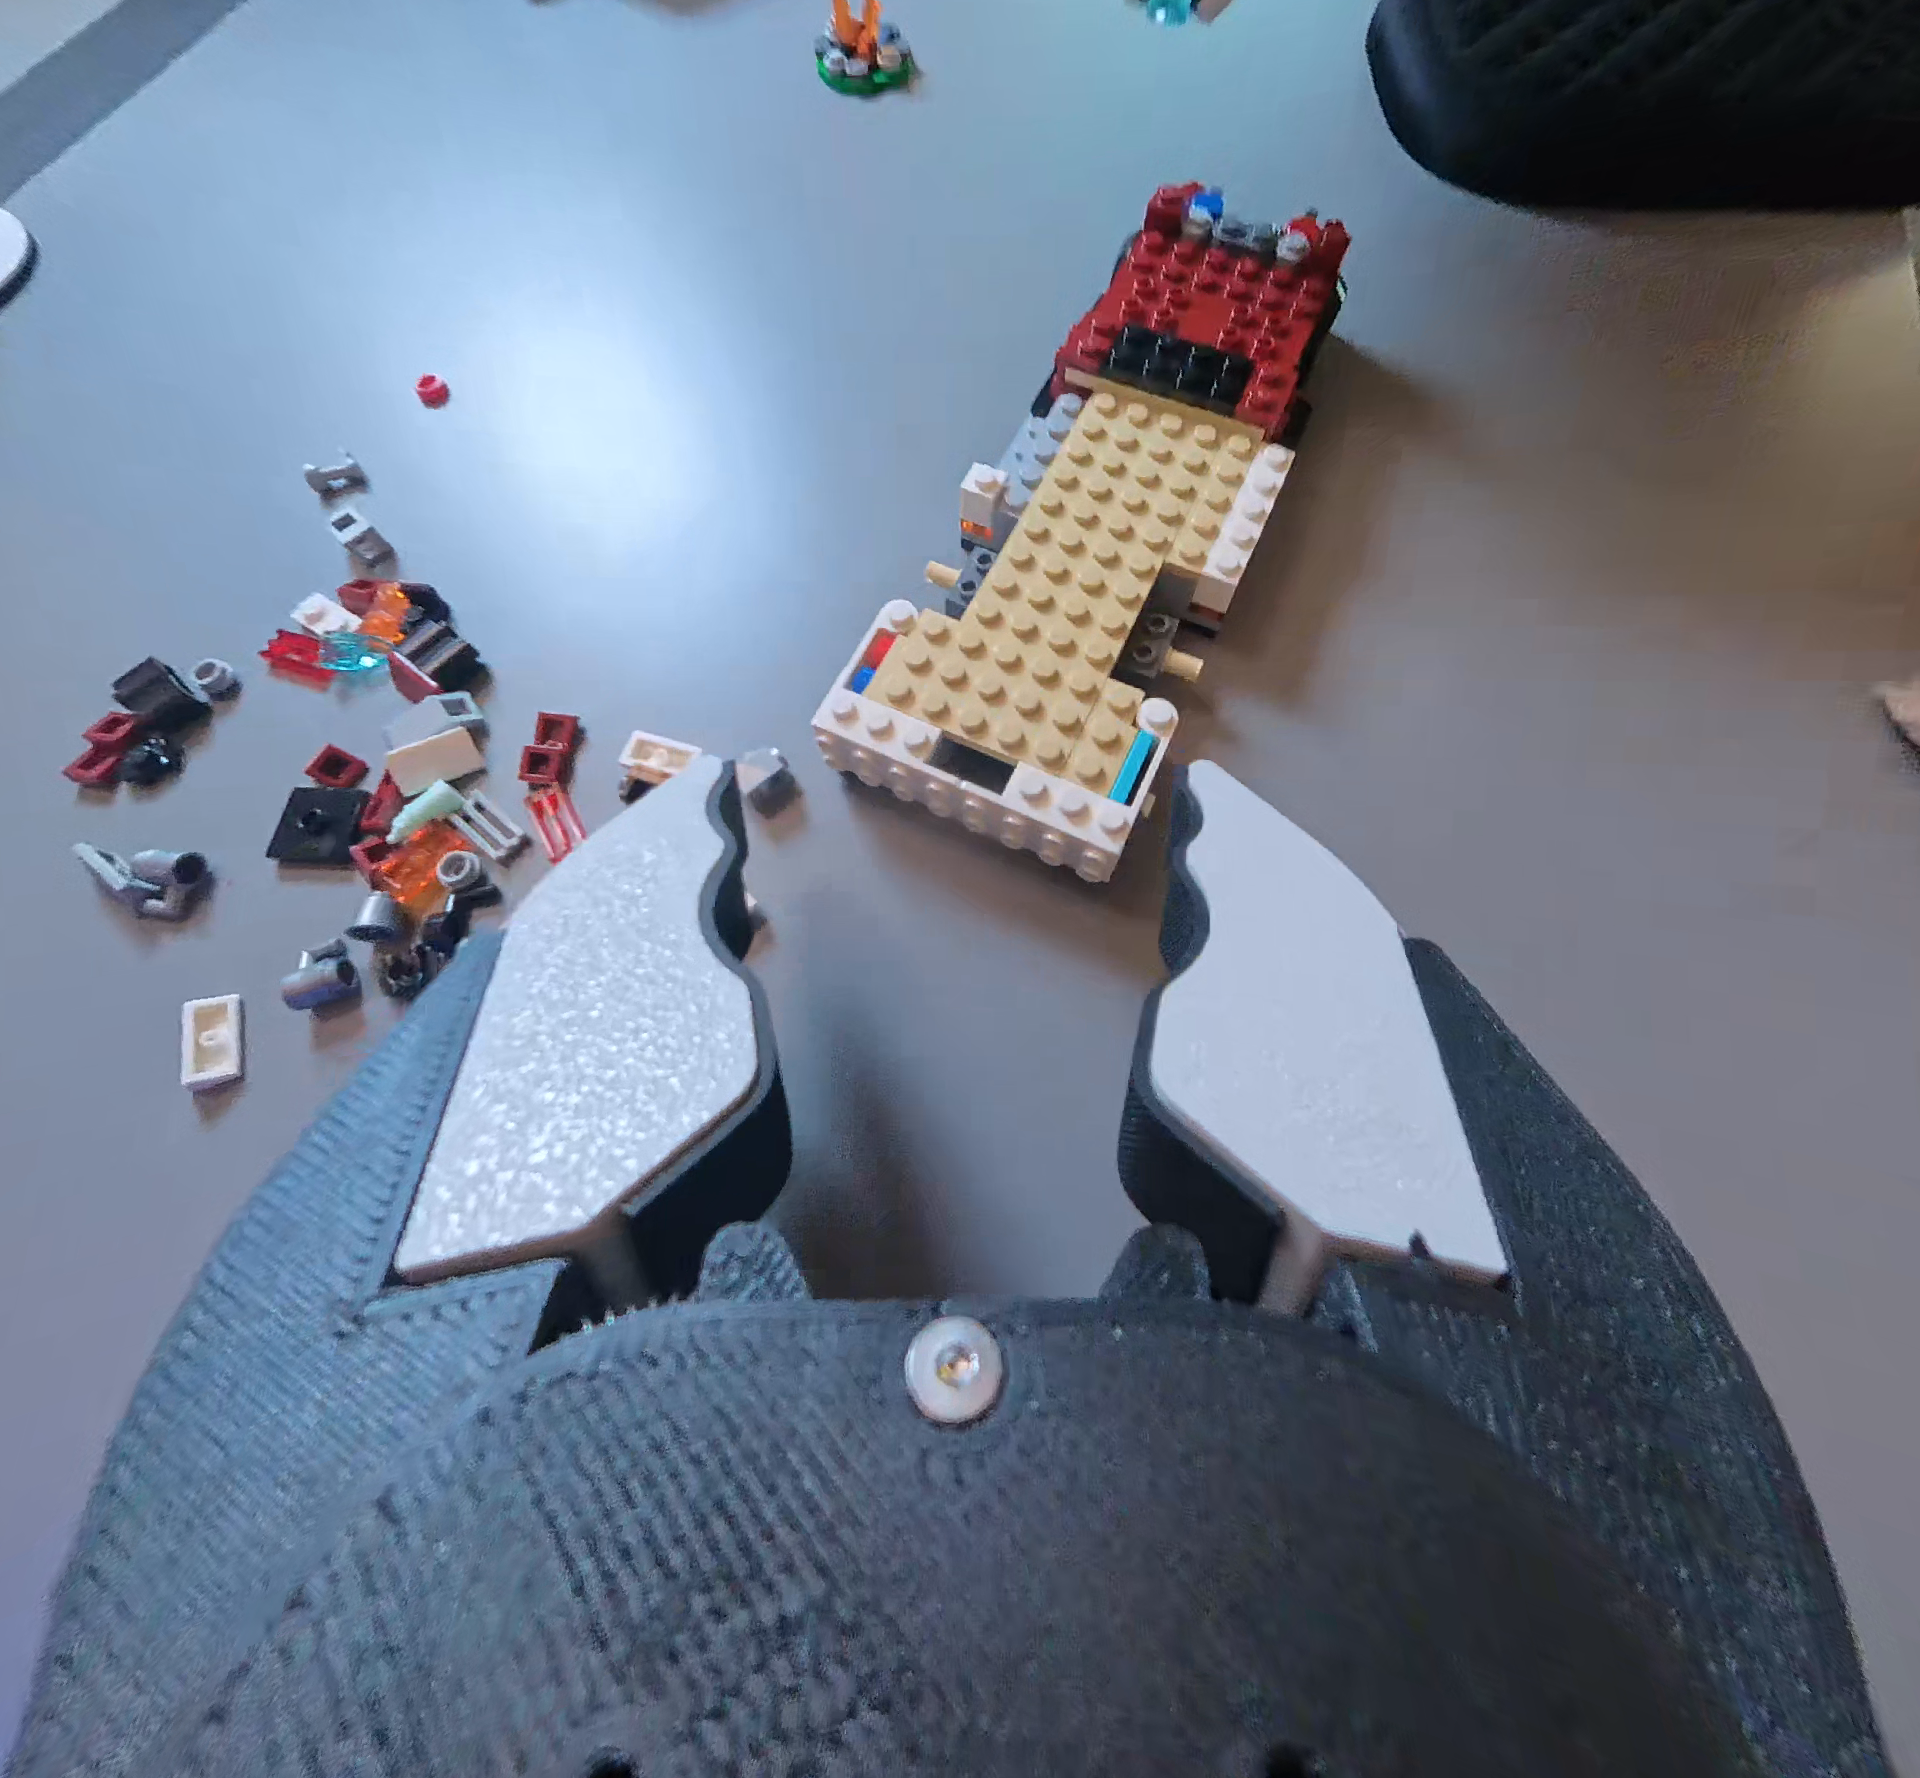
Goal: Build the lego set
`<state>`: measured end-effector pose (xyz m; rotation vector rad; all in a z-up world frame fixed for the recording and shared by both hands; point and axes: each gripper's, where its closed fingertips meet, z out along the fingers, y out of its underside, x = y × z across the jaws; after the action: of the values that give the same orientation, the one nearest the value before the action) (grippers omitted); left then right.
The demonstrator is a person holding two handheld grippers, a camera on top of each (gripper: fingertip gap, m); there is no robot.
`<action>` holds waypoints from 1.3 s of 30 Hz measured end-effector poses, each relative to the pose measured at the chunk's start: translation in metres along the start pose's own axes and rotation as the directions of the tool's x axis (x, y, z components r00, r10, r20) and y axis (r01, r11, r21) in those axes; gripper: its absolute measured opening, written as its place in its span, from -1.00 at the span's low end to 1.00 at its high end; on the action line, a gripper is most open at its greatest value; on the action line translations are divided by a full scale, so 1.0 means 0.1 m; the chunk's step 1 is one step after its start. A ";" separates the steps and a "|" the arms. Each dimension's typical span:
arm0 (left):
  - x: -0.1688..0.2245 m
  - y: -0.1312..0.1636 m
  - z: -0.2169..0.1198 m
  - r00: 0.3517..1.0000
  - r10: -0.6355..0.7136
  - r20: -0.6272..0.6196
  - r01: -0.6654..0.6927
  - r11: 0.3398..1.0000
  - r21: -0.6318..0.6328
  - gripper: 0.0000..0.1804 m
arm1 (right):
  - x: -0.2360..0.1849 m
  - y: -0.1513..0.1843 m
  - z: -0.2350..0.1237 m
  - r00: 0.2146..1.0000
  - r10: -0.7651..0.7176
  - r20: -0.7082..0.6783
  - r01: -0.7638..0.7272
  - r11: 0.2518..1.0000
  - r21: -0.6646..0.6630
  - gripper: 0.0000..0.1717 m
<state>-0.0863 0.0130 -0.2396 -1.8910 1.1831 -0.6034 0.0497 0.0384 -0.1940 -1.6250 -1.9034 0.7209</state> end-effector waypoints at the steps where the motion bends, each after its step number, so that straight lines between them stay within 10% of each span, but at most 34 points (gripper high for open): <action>1: 0.01 0.03 0.03 1.000 0.014 0.001 -0.014 1.000 -0.022 -0.14 | -0.01 0.04 -0.02 1.000 0.009 -0.007 -0.009 1.000 0.006 -0.91; 12: 0.11 0.06 0.24 0.988 0.122 -0.090 -0.130 0.988 -0.080 -0.41 | 0.05 0.36 -0.14 0.996 0.070 -0.058 -0.070 0.998 0.004 -0.90; 26: 0.15 -0.08 0.35 0.961 0.173 -0.214 -0.208 0.966 -0.151 -0.11 | -0.53 0.43 -0.10 0.997 0.079 0.021 -0.080 0.997 0.001 -0.91; 39: -0.07 -0.32 0.79 0.852 0.415 -0.318 -0.494 0.839 -0.227 -0.22 | -0.21 0.74 -0.43 0.977 0.189 -0.099 -0.191 0.982 -0.008 -0.91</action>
<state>-0.0152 0.0572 -0.2575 -1.7009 1.9240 -0.4213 0.1345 0.0304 -0.2155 -1.8373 -1.7067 0.6883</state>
